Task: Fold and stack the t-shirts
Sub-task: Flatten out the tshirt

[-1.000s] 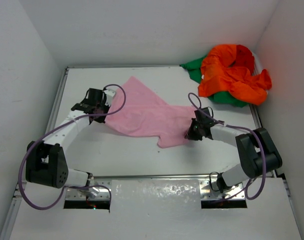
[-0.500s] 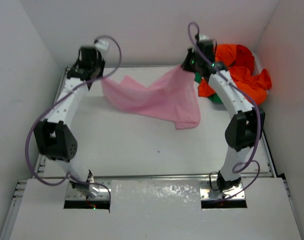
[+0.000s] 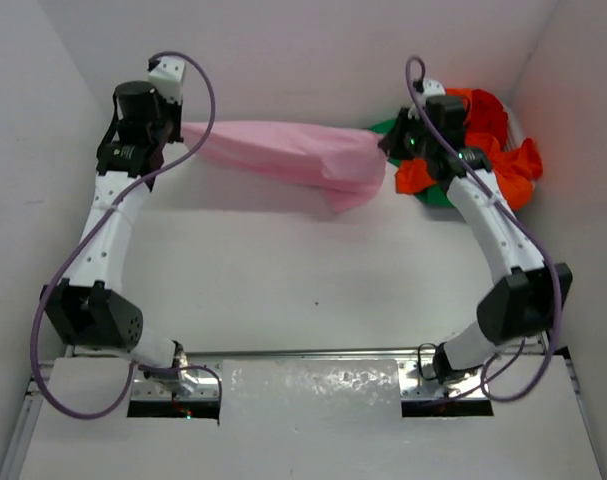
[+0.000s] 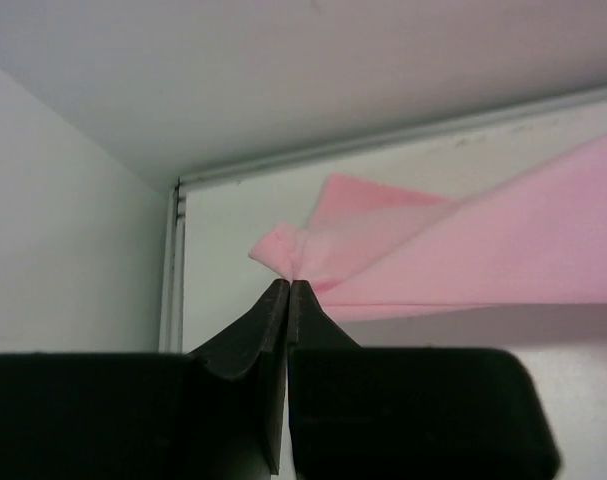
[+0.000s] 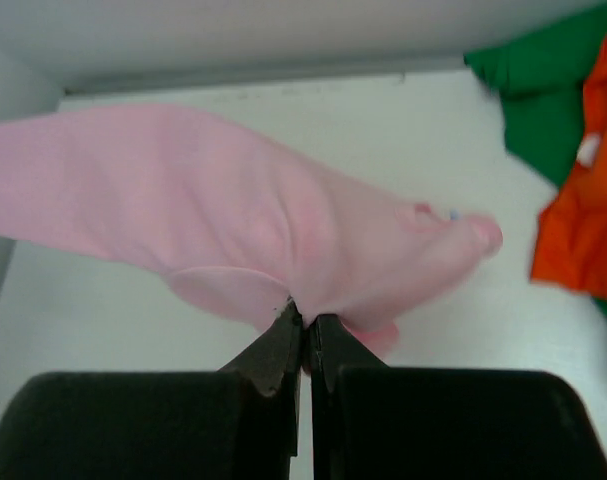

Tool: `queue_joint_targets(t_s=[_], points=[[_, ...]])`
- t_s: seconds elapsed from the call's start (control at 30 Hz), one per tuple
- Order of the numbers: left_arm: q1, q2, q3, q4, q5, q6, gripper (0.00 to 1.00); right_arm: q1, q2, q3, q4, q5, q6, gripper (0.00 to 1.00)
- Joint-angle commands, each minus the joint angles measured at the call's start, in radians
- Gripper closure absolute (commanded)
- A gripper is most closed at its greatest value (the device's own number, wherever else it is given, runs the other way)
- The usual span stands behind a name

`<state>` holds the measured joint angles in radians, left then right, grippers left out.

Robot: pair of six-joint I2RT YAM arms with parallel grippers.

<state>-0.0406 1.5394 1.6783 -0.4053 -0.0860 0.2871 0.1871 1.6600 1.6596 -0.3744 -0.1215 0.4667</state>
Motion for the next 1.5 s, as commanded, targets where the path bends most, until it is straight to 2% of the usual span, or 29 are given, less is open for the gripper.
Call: queue_joint_targets(t_s=[0.0, 0.13, 0.23, 0.27, 0.37, 0.43, 0.47, 0.53, 0.57, 0.63, 0.67, 0.73, 0.77, 0.8, 0.83, 0.87, 0.9, 0.97, 1.07, 1.23, 1.4, 1.43, 1.47], points=[[0.01, -0.155, -0.138, -0.029, -0.035, 0.061, 1.0, 0.0, -0.219, -0.285, 0.075, -0.021, -0.034, 1.0], [0.028, -0.225, -0.224, -0.142, -0.061, 0.089, 1.0, 0.006, -0.365, -0.48, 0.077, -0.036, -0.002, 1.0], [0.028, -0.233, -0.171, -0.214, -0.058, 0.101, 1.0, 0.009, -0.388, -0.439, 0.02, -0.056, -0.019, 1.0], [0.028, -0.219, -0.094, -0.257, -0.052, 0.1, 1.0, 0.011, -0.381, -0.404, -0.016, -0.064, -0.026, 1.0], [0.028, -0.17, 0.067, -0.32, -0.012, 0.084, 1.0, 0.009, -0.298, -0.214, -0.064, -0.116, -0.042, 1.0], [0.028, -0.141, 0.119, -0.314, -0.006, 0.083, 1.0, 0.009, -0.266, -0.122, -0.08, -0.13, -0.052, 1.0], [0.028, -0.101, 0.157, -0.287, -0.004, 0.083, 1.0, 0.011, -0.181, -0.066, -0.104, -0.133, -0.059, 1.0], [0.028, -0.049, 0.194, -0.25, -0.006, 0.081, 1.0, 0.008, -0.076, 0.116, -0.124, -0.129, -0.069, 1.0], [0.028, 0.015, 0.234, -0.207, 0.005, 0.08, 1.0, 0.008, 0.046, 0.27, -0.139, -0.116, -0.072, 1.0], [0.03, 0.089, 0.282, -0.153, 0.028, 0.077, 1.0, 0.002, 0.189, 0.47, -0.162, -0.101, -0.071, 1.0], [0.03, 0.187, 0.379, -0.124, 0.029, 0.063, 1.0, -0.001, 0.337, 0.679, -0.156, -0.093, -0.063, 1.0], [0.03, 0.315, 0.554, -0.13, -0.017, 0.044, 1.0, -0.023, 0.444, 0.799, -0.068, -0.069, 0.022, 1.0], [0.03, 0.447, 0.763, -0.133, -0.04, 0.025, 1.0, -0.032, 0.477, 0.772, 0.115, -0.06, 0.067, 1.0], [0.031, 0.503, 0.855, -0.119, -0.09, 0.018, 1.0, -0.052, 0.474, 0.726, 0.228, -0.022, 0.154, 1.0], [0.031, 0.555, 0.923, -0.039, -0.11, 0.017, 1.0, -0.057, 0.468, 0.694, 0.312, 0.018, 0.183, 1.0], [0.031, 0.548, 0.901, 0.03, -0.124, 0.015, 1.0, -0.061, 0.475, 0.716, 0.401, 0.051, 0.194, 1.0], [0.031, 0.527, 0.846, 0.102, -0.144, 0.015, 1.0, -0.061, 0.507, 0.764, 0.408, 0.103, 0.179, 1.0], [0.031, 0.459, 0.712, 0.265, -0.138, 0.014, 1.0, -0.061, 0.52, 0.813, 0.466, 0.108, 0.174, 1.0], [0.03, 0.478, 0.784, 0.206, -0.084, -0.012, 1.0, -0.06, 0.446, 0.718, 0.534, 0.1, 0.152, 1.0], [0.028, 0.398, 0.602, 0.165, 0.052, -0.022, 1.0, -0.058, 0.373, 0.591, 0.479, 0.059, 0.122, 1.0], [0.03, 0.276, 0.312, 0.163, 0.052, -0.009, 1.0, -0.049, 0.262, 0.274, 0.457, -0.035, 0.129, 1.0], [0.031, 0.224, 0.208, 0.164, 0.048, 0.004, 1.0, -0.046, 0.189, 0.117, 0.486, -0.036, 0.127, 1.0], [0.031, 0.197, 0.158, 0.166, 0.04, 0.012, 1.0, -0.044, 0.144, 0.033, 0.509, -0.038, 0.125, 1.0]])
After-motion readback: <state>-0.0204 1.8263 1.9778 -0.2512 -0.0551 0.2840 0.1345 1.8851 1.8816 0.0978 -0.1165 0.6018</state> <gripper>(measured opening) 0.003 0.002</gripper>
